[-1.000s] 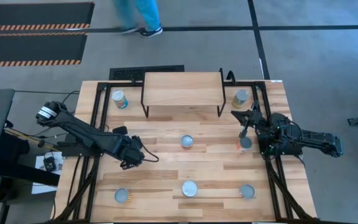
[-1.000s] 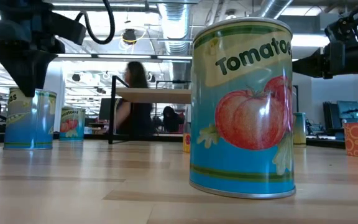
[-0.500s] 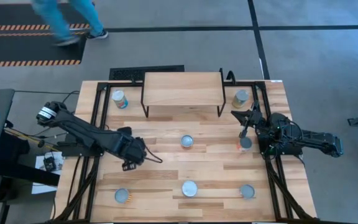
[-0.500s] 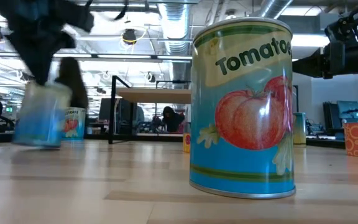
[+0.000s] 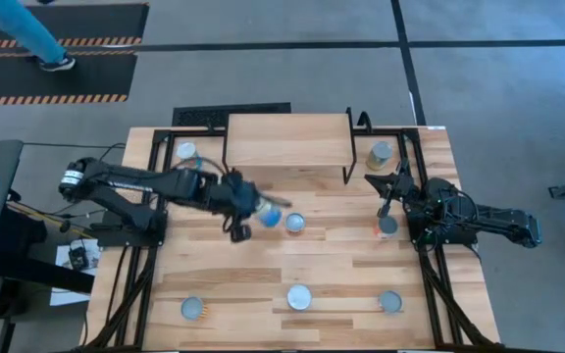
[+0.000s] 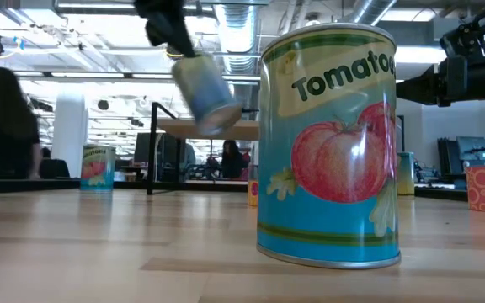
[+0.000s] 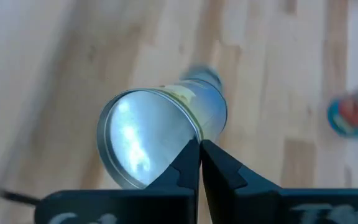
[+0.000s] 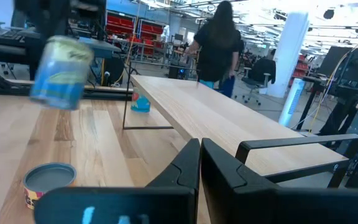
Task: Pick and place cans onto a shelf
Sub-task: Put the canned peas on the shelf, then put the orange can on the shelf
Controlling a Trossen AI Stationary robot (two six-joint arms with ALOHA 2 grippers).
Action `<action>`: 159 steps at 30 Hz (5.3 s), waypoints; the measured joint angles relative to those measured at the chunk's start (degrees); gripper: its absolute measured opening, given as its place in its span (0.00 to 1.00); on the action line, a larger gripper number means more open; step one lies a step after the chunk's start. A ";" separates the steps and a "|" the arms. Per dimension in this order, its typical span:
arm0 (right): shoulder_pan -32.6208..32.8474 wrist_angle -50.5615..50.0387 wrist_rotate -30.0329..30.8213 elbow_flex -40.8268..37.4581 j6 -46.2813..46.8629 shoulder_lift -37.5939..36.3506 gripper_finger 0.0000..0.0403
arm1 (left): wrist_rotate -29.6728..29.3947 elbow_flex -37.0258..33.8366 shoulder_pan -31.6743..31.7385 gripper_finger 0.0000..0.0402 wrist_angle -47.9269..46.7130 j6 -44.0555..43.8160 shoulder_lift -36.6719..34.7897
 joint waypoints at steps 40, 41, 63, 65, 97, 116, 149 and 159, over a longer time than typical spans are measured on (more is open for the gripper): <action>0.02 0.20 -1.19 -0.01 0.00 0.76 0.09 | -2.43 40.72 28.30 0.00 -4.18 28.68 26.08; 0.02 0.22 -1.18 -0.01 0.00 0.76 0.09 | -2.46 41.16 28.74 0.00 -4.46 28.70 26.67; 0.02 0.31 -1.25 -0.01 0.00 0.76 0.09 | -3.18 40.98 34.57 0.00 -4.04 24.64 30.24; 0.02 0.27 -1.30 -0.01 0.00 0.76 0.09 | -3.35 40.98 34.86 0.00 -3.98 23.83 30.24; 0.02 0.03 -1.31 -0.01 0.00 0.76 0.09 | -3.38 41.68 34.44 0.00 -7.37 20.51 29.91; 0.02 0.01 -1.29 -0.01 0.00 0.76 0.09 | -0.32 46.07 34.75 0.00 -10.83 17.94 29.93; 0.02 0.01 -1.27 0.01 0.00 0.76 0.09 | -0.56 45.34 32.37 0.14 -5.85 21.31 26.44; 0.02 0.00 -1.27 -0.01 0.00 0.74 0.09 | 0.41 20.19 21.81 0.02 19.51 23.47 14.52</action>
